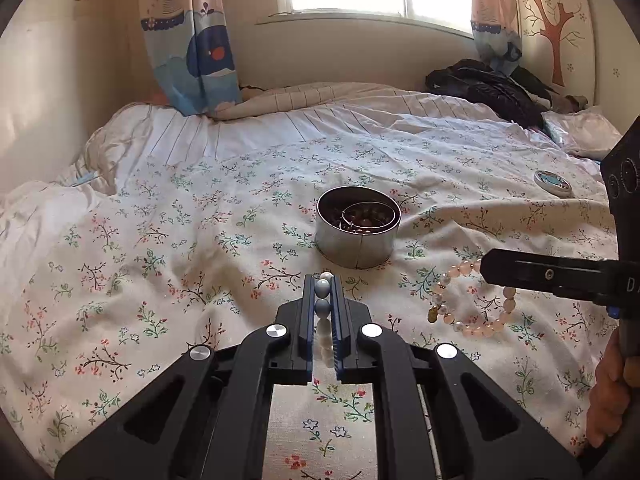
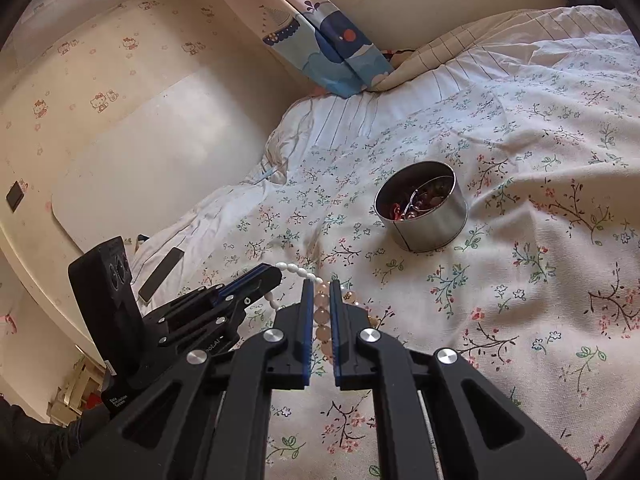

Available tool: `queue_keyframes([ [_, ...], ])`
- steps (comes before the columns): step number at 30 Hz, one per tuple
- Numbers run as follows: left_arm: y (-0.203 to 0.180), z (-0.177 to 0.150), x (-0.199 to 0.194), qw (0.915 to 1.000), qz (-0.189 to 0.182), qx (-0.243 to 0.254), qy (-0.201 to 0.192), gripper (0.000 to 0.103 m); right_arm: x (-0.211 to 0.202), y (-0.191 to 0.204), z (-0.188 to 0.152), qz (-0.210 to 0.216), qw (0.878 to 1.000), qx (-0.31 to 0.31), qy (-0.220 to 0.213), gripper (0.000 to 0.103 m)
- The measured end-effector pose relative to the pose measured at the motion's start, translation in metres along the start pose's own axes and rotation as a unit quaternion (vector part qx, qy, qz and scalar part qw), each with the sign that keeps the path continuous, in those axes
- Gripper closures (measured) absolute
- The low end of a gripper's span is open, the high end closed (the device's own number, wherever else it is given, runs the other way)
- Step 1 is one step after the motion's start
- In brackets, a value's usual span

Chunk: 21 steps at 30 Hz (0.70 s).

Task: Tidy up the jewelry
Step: 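Carry the pearl and pink bead bracelets over the tin with both tools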

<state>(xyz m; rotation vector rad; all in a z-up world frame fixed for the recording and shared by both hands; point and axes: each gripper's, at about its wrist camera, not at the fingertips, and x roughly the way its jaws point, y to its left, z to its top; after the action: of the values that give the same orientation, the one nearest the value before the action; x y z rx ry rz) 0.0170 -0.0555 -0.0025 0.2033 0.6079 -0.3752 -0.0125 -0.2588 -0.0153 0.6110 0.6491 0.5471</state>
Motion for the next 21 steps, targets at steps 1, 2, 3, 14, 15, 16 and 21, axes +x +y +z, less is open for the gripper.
queue_keyframes([
  [1, 0.0, 0.001, 0.0, 1.0, 0.001, 0.0, -0.002, 0.096, 0.0, 0.0, 0.0, 0.004, 1.0, 0.002, 0.0, 0.094],
  [2, 0.001, 0.001, 0.0, 1.0, 0.002, -0.002, -0.004, 0.096, 0.001, -0.001, 0.0, 0.007, 1.0, 0.004, -0.001, 0.094],
  [3, 0.001, 0.002, 0.0, 1.0, 0.003, -0.004, -0.006, 0.096, 0.001, -0.002, 0.001, 0.012, 1.0, 0.005, -0.001, 0.094],
  [14, 0.006, 0.012, 0.002, 0.9993, 0.007, -0.023, -0.028, 0.096, 0.004, -0.009, 0.012, 0.055, 0.998, 0.031, -0.024, 0.094],
  [15, 0.006, 0.013, 0.002, 0.9992, 0.009, -0.023, -0.031, 0.096, 0.004, -0.008, 0.013, 0.057, 0.998, 0.03, -0.024, 0.094],
  [16, 0.005, 0.013, 0.001, 0.9992, 0.009, -0.022, -0.032, 0.096, 0.004, -0.007, 0.013, 0.059, 0.997, 0.03, -0.024, 0.094],
  [21, 0.006, 0.016, 0.0, 0.9988, 0.01, -0.026, -0.04, 0.096, 0.005, -0.005, 0.014, 0.066, 0.997, 0.03, -0.025, 0.094],
])
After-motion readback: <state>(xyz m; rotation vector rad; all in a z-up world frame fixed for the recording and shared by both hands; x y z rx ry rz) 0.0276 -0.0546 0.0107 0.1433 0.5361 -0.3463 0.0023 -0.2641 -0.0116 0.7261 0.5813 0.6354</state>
